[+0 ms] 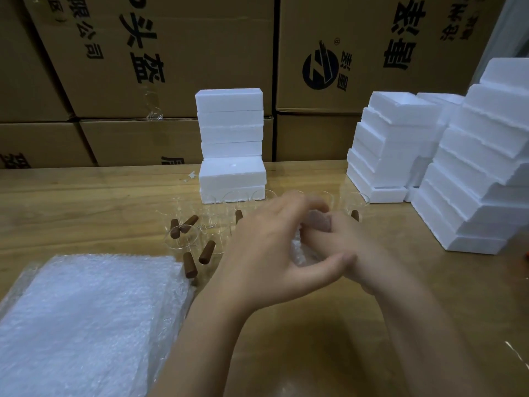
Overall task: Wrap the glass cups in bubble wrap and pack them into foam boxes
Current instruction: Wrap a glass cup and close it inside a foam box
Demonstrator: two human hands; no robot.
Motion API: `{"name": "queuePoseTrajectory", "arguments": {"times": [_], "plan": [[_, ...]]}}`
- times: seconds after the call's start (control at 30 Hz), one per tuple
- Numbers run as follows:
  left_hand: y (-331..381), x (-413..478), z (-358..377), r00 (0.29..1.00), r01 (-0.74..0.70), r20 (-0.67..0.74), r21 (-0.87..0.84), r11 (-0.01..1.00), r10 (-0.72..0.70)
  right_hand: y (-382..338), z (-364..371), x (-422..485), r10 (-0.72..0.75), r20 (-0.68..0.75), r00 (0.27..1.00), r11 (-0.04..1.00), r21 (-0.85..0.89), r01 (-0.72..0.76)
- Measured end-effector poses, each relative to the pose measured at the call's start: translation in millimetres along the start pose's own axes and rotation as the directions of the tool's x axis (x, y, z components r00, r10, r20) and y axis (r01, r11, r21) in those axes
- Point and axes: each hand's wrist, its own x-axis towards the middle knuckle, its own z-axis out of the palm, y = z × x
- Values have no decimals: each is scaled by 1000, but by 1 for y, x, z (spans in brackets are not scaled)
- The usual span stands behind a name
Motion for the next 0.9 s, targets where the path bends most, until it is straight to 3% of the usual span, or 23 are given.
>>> {"name": "queuePoseTrajectory", "arguments": {"times": [0.13,0.3,0.47,0.73,0.9], "plan": [[-12,-3,-7,945,93,323,-95,991,-57,8,-6,0,-25,-12,1000,1000,-1,25],[-5,-2,-5,994,-79,74,7,997,78,3,-5,-5,-7,192,981,988,150,-23],[-3,-3,-4,996,-84,-18,-9,996,84,4,-12,-11,-76,296,952,963,268,-6],[-1,-1,-1,981,-166,-53,246,955,184,15,-33,-16,-91,415,905,987,157,27],[6,0,12,945,-309,37,420,853,324,11,-22,-10,-14,349,937,998,-57,36]]}}
